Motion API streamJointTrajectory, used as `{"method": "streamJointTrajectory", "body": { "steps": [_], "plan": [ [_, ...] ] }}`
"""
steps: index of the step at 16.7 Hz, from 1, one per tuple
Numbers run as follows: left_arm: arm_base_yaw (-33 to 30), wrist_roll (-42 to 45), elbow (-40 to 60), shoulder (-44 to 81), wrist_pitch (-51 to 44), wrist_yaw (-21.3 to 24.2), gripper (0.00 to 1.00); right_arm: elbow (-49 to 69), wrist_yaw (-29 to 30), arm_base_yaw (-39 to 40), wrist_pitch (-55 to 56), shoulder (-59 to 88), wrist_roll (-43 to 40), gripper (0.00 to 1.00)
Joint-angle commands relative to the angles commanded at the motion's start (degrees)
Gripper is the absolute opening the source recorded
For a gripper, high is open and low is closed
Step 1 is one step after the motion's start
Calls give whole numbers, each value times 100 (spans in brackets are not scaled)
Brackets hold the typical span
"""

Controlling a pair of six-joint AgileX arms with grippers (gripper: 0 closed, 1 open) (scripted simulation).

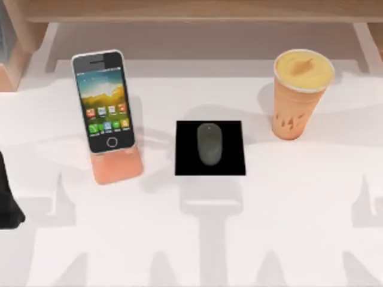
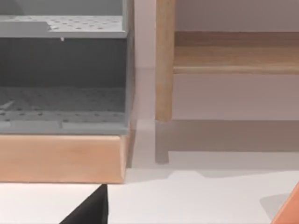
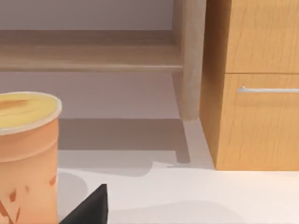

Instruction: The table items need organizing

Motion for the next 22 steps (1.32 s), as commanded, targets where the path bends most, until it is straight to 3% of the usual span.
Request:
{"method": "streamJointTrajectory", "body": {
  "steps": [4,9,22],
  "plan": [
    [0,0,0,0,0,0,100,125,146,259,450,779,2,100],
    [0,0,0,0,0,0,100,473,557,899,1671,2804,8,100],
    [0,0,0,0,0,0,100,2143,2317,2807,6485,9861,23,100]
  ]
}}
